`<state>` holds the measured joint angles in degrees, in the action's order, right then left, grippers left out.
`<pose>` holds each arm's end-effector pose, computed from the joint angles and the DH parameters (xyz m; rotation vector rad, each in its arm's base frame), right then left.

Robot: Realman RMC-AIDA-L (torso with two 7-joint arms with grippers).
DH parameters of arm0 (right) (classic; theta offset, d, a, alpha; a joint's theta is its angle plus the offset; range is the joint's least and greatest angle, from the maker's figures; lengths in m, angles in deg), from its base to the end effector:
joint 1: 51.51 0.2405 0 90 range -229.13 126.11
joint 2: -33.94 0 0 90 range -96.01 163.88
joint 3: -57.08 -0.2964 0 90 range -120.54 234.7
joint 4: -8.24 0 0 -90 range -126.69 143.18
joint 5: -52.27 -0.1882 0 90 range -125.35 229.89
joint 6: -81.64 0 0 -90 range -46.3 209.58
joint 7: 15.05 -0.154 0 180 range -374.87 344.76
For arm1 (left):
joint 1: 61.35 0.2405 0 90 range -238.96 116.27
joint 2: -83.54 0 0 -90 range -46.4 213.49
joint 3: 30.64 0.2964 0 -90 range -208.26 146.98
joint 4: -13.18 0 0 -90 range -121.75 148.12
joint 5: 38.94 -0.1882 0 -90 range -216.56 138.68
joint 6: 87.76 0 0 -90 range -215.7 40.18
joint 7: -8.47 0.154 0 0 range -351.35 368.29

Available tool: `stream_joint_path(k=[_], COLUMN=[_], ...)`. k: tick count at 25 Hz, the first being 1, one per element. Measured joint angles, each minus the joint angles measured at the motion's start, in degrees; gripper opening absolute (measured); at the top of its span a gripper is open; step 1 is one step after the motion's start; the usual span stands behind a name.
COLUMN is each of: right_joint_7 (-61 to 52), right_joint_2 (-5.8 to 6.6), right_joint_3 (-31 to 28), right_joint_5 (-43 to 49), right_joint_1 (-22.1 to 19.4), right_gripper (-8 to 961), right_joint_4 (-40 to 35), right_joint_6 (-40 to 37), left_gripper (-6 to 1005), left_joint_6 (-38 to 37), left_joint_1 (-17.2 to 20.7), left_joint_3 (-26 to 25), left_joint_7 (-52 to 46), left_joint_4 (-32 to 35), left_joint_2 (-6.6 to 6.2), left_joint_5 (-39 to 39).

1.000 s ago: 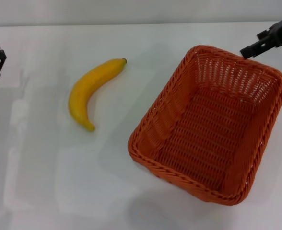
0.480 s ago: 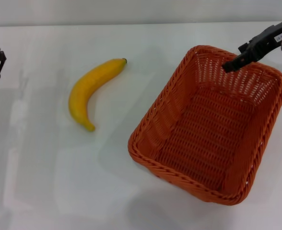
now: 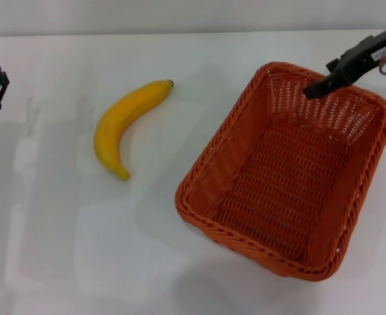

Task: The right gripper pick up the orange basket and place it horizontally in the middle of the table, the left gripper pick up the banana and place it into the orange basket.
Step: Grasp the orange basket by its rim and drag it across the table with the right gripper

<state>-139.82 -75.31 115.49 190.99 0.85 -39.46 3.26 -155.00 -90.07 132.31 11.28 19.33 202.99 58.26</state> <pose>0.1971 0.4607 0.0289 -2.6281 0.7655 -0.1512 -0.3641 0.3561 0.0013 -1.3954 -0.5310 -0.5255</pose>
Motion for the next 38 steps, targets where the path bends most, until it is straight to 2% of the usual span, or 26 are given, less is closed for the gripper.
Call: stream_joint_path(k=[6,11,15,25,36,38], right_joint_7=[0.05,0.10,-0.09,-0.34,-0.98,-1.15], right_joint_2=[-1.93,-3.09,-3.50,-3.64,-3.57,-3.54], right_joint_3=[1.84,4.07,5.32,5.16,5.38,5.42], right_joint_5=[3.53,5.09,5.55,5.62,5.78,5.78], right_joint_1=[-1.01,-1.56,-1.89,-2.08,-2.46,-2.46], right_gripper=[857,857,852,797,564,482], right_joint_4=[0.22,0.30,0.33,-0.08,-0.75,-1.07], right_joint_6=[4.29,6.38,7.49,7.81,6.13,5.39], left_gripper=[861,861,861,861,861,861], left_joint_6=[0.00,0.00,0.00,0.00,0.00,0.00], left_joint_1=[0.17,0.17,0.17,0.17,0.26,0.26], left_joint_3=[0.00,-0.07,-0.10,-0.09,-0.09,-0.09], left_joint_7=[0.00,0.00,0.00,0.00,-0.10,-0.10], left_joint_4=[0.02,0.10,0.09,0.09,0.09,0.09], left_joint_2=[0.08,0.09,0.10,0.09,0.01,0.00], left_joint_5=[-0.06,-1.44,-1.53,-1.51,-1.48,-1.48])
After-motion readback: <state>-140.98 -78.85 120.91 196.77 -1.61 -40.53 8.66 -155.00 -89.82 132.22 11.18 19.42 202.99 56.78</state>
